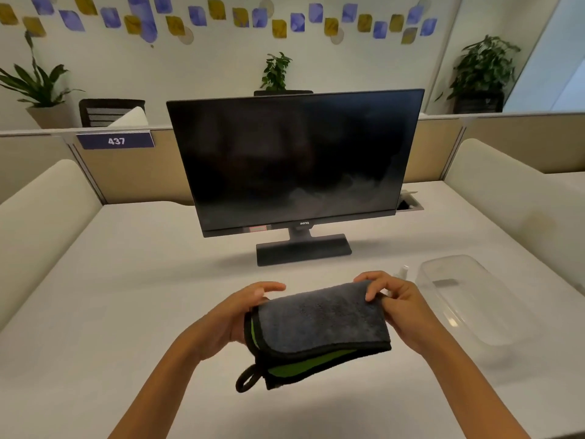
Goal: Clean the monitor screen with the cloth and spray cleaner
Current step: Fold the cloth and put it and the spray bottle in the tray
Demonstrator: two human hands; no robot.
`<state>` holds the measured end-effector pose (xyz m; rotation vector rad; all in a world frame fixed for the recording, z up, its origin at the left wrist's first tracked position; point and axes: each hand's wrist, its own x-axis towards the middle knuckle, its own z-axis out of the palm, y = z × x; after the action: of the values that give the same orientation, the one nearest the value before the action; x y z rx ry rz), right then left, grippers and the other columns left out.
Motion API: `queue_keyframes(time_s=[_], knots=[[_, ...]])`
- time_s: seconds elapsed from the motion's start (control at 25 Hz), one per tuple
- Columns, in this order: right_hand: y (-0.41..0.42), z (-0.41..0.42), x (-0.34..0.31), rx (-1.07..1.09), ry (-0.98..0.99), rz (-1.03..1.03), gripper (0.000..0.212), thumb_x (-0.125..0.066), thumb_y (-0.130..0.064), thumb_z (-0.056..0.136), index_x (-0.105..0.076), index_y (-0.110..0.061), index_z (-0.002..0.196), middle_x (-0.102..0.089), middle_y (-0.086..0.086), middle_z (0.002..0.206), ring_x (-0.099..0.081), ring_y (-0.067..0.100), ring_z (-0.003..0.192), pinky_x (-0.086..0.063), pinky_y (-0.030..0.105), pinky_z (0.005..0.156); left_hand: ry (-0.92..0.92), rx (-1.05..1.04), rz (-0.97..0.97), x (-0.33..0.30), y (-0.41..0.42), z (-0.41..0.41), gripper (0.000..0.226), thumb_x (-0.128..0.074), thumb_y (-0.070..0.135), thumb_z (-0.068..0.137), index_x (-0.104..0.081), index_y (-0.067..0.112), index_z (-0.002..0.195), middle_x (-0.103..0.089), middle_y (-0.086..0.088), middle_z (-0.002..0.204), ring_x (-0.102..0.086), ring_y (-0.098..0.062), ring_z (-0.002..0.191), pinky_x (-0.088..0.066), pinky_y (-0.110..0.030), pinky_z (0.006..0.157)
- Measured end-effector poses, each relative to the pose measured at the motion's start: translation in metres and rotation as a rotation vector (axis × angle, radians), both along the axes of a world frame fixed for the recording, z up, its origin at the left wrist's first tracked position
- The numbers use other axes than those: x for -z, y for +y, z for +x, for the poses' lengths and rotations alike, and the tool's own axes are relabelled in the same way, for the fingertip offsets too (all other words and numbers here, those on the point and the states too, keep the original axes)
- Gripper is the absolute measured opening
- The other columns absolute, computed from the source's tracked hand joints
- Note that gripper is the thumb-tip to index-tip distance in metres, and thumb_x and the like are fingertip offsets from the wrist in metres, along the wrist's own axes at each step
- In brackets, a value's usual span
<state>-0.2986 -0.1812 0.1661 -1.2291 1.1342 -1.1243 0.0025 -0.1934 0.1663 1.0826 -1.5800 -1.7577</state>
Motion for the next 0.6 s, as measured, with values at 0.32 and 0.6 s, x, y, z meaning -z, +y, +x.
queue_keyframes(time_s=[0.32, 0.6], knots=[[-0.024, -0.045, -0.026, 0.102, 0.440, 0.064, 0.020, -0.060, -0.028, 0.090, -0.059, -0.029, 0.110, -0.066, -0.004, 0.079, -0.063, 0.009, 0.074, -0.044, 0.017, 0.057, -0.254, 0.292, -0.099, -0.019, 0.000, -0.090, 0.046, -0.069, 0.050, 0.073, -0.055, 0.041, 0.115, -0.062, 0.012, 0.112, -0.061, -0.008, 0.103, -0.053, -0.028, 0.087], [-0.041, -0.144, -0.018, -0.107, -0.302, 0.442, 0.065, -0.035, -0.069, 0.086, -0.069, -0.020, 0.113, -0.066, 0.012, 0.119, -0.063, 0.028, 0.110, -0.055, 0.043, 0.086, 0.211, 0.123, -0.013, -0.015, -0.004, -0.194, 0.048, -0.069, 0.043, 0.074, -0.058, 0.026, 0.117, -0.066, 0.000, 0.109, -0.063, -0.022, 0.103, -0.051, -0.028, 0.082]])
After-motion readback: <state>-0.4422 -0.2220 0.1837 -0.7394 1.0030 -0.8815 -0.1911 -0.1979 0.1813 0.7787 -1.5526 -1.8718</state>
